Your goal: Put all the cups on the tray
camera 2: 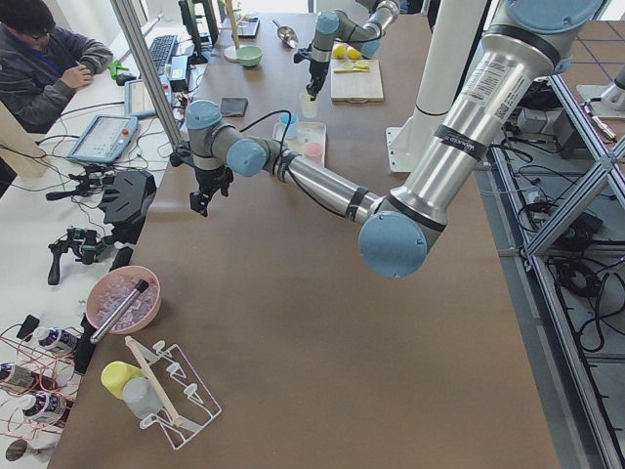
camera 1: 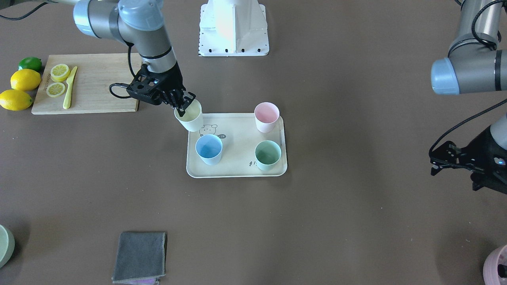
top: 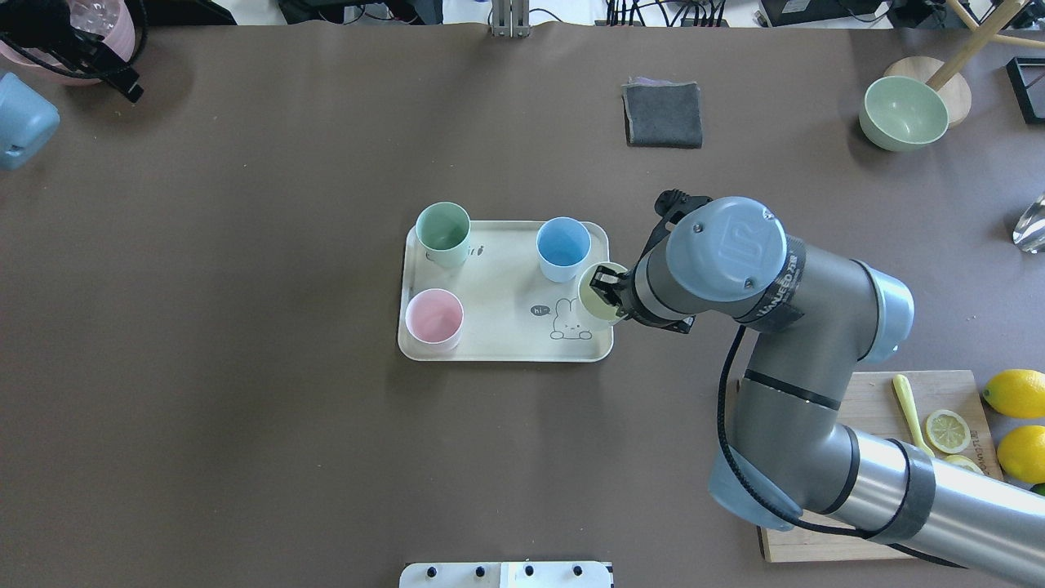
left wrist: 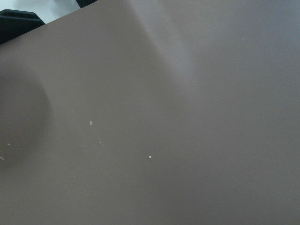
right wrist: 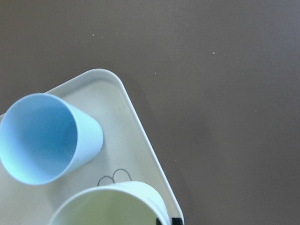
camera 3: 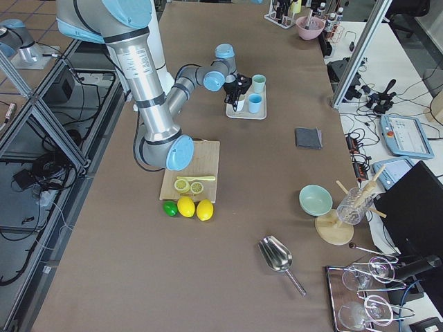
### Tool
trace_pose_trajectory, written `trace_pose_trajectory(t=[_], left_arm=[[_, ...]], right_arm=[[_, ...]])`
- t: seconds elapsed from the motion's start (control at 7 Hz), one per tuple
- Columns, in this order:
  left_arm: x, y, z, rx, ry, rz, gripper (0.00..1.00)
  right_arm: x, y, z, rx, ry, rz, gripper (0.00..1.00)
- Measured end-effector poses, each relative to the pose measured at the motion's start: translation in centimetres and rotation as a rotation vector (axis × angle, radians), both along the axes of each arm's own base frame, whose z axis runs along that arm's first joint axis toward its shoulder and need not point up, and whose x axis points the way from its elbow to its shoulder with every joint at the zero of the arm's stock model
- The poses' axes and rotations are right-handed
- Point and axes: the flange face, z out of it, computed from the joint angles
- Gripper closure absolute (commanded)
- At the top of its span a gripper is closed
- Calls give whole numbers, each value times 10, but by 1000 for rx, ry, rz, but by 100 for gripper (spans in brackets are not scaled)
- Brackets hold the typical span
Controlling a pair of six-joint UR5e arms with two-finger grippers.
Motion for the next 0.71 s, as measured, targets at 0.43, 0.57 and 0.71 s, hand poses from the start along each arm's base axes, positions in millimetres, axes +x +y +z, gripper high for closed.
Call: trace_pose_trajectory(t=[0.43,0.57,0.71], left_arm=[[-7,3,14,2,-1,5,2],[-8,6,19,3,1,5,2],[-10,9,25,-2,4,7,2]], right_arm=[[-24,4,-5,10,9,11,0],[-19,-2,-5,27,15,11,0],[-3,-19,-6,41,18,9,0]])
